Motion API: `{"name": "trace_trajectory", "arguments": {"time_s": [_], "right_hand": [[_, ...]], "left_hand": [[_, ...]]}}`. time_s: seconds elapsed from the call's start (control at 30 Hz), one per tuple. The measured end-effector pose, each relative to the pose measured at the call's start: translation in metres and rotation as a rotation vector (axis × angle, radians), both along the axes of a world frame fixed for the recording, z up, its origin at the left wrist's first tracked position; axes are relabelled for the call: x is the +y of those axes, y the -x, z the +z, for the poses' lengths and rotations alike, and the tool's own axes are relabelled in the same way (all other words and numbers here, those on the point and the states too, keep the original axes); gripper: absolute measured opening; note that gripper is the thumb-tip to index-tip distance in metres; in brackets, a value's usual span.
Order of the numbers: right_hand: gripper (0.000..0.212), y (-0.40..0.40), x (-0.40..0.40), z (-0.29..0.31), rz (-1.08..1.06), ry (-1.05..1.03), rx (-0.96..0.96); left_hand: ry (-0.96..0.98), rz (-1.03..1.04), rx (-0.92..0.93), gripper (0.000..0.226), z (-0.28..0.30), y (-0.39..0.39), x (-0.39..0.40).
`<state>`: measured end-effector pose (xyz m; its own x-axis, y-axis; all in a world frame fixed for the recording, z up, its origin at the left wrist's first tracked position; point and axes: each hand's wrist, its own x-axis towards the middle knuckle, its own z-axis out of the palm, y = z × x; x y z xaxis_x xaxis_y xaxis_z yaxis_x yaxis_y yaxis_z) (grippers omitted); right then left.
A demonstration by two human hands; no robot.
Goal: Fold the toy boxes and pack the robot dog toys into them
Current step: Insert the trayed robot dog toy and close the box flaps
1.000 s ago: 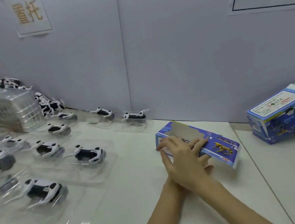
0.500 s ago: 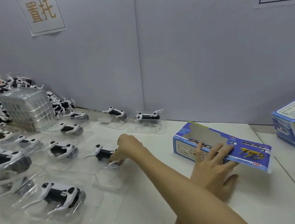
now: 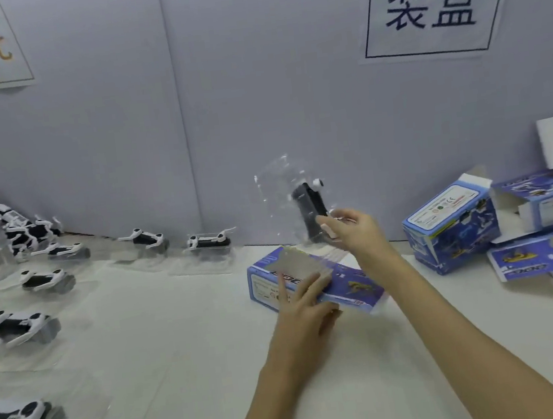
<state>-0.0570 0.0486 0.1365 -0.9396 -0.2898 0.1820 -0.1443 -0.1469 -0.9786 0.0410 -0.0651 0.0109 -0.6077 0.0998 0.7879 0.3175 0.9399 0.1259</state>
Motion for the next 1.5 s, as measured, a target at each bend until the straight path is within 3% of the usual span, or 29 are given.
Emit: {"name": "trace_trajectory", "arguments": {"time_s": [0.1,0.23,0.3,0.4,0.57,0.67,0.8,0.93,1.07,1.23,1.4,1.5], "right_hand": [[0.034,0.012,0.05,-0.033,-0.031,0.117,-0.145],[0.022,0.013,0.077,-0.068,-0.034,0.323,-0.333],[0.016,0.008,0.08,-0.076,0.03,0.455,-0.45],[0.014,0.002,0.085,-0.079,0.186,0.539,-0.545],[0.016,-0.002,0.097,-0.075,0.337,0.453,-0.514],[0.022,-0.008,0.095,-0.075,0.418,0.35,-0.463],[0.028,-0.01,0.096,-0.079,0.365,0.171,-0.341],[0.062,-0.015,0.092,-0.085,0.442,-0.03,-0.254],[0.103,-0.017,0.083,-0.081,0.392,-0.072,-0.177],[0.102,-0.023,0.078,-0.082,0.434,-0.108,-0.058],[0.1,-0.04,0.06,-0.078,0.261,-0.127,0.056],[0.078,-0.05,0.046,-0.085,0.114,-0.065,0.164]], "left_hand": [[-0.1,0.011,0.127,0.015,0.009,0.0,-0.001],[-0.366,-0.015,0.114,0.034,0.01,-0.001,-0.012],[-0.599,-0.041,0.076,0.044,0.01,-0.004,-0.016],[-0.962,-0.055,0.007,0.077,0.022,-0.013,-0.018],[-1.132,-0.163,-0.072,0.067,0.033,-0.02,-0.035],[-1.03,-0.134,-0.104,0.055,0.034,-0.022,-0.037],[-0.664,0.015,-0.094,0.06,0.032,-0.023,-0.03],[-0.463,0.073,-0.122,0.055,0.026,-0.02,-0.032],[-0.352,0.099,-0.055,0.057,0.028,-0.017,-0.035],[-0.324,0.151,-0.03,0.07,0.03,-0.018,-0.031],[-0.407,0.15,-0.114,0.052,0.029,-0.019,-0.03],[-0.495,0.088,-0.061,0.05,0.031,-0.017,-0.023]]}}
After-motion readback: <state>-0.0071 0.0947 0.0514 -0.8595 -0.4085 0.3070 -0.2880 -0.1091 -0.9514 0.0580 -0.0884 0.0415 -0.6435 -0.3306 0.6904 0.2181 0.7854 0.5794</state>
